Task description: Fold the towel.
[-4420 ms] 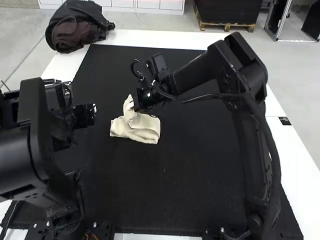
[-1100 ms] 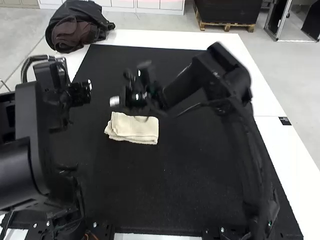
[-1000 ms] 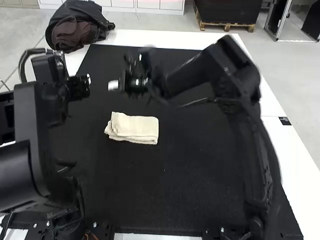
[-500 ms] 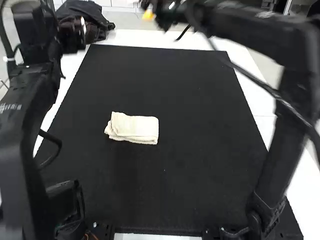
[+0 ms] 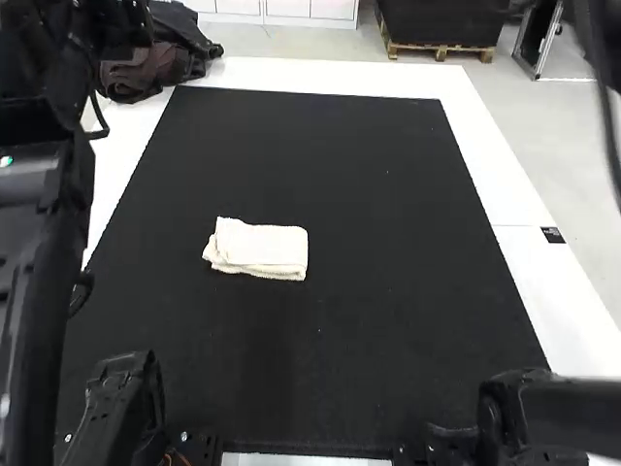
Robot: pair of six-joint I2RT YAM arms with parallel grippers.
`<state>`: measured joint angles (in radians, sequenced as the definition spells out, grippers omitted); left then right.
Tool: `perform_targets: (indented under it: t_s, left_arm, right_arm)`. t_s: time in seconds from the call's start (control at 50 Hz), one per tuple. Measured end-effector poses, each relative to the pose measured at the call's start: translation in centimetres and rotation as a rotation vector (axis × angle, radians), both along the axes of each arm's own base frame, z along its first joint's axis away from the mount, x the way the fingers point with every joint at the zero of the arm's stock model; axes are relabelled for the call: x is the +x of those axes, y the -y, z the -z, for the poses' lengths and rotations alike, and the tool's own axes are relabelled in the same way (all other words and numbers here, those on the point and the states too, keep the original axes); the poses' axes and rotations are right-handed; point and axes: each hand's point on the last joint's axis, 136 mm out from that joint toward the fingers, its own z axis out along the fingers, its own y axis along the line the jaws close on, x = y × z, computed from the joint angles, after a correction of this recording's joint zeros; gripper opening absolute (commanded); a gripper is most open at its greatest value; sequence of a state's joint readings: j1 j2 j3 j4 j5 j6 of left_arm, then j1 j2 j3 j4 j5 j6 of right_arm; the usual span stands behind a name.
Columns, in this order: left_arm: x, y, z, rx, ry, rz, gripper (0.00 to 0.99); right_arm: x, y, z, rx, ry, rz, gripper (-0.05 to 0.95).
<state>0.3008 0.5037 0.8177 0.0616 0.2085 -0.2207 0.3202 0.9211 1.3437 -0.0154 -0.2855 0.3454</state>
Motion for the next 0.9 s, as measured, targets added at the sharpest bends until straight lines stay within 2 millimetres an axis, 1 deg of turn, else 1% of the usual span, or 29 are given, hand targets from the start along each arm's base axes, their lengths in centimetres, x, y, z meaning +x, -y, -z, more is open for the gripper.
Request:
perform_targets:
  t_s: [0.06, 0.1, 0.18, 0.2, 0.24, 0.32, 0.48, 0.6, 0.78, 0.86, 0.9]
  left_arm:
    - [-1.3, 0.4, -0.8, -0.004, 0.027, 0.005, 0.969]
    - [-2.2, 0.7, -1.2, -0.007, 0.049, 0.009, 0.969]
    - [-3.9, 1.2, -1.8, -0.008, 0.085, 0.015, 0.969]
    - [-4.3, 1.3, -2.0, -0.008, 0.095, 0.017, 0.969]
    - [-5.1, 1.6, -2.2, -0.009, 0.113, 0.020, 0.969]
    - [-6.7, 2.1, -2.3, -0.012, 0.136, 0.026, 0.969]
    - [-8.8, 3.0, -0.6, -0.020, 0.133, 0.045, 0.969]
    - [-10.1, 3.7, 0.5, -0.018, 0.130, 0.065, 0.969]
    - [-11.9, 4.5, 0.3, -0.002, 0.172, 0.078, 0.969]
    - [-12.4, 4.5, 0.3, 0.002, 0.204, 0.072, 0.969]
    - [-12.3, 4.3, 0.6, 0.000, 0.207, 0.069, 0.969]
  right_arm:
    - [-2.2, 1.5, -0.6, 0.005, 0.035, 0.033, 0.92]
    - [-4.3, 2.7, -1.1, 0.007, 0.068, 0.060, 0.92]
    - [-7.5, 4.5, -1.8, 0.012, 0.130, 0.105, 0.92]
    - [-8.6, 5.0, -1.9, 0.012, 0.151, 0.122, 0.92]
    - [-10.2, 5.8, -1.8, 0.011, 0.178, 0.152, 0.92]
    - [-12.5, 7.0, -1.0, 0.008, 0.212, 0.204, 0.92]
    - [-15.3, 8.1, 1.6, -0.004, 0.233, 0.272, 0.92]
    - [-16.7, 8.5, 3.2, -0.011, 0.233, 0.310, 0.92]
    - [-19.0, 9.1, 5.0, -0.029, 0.286, 0.377, 0.92]
    - [-20.2, 10.0, 5.9, -0.047, 0.334, 0.467, 0.92]
    - [-20.6, 10.9, 6.5, -0.060, 0.348, 0.536, 0.92]
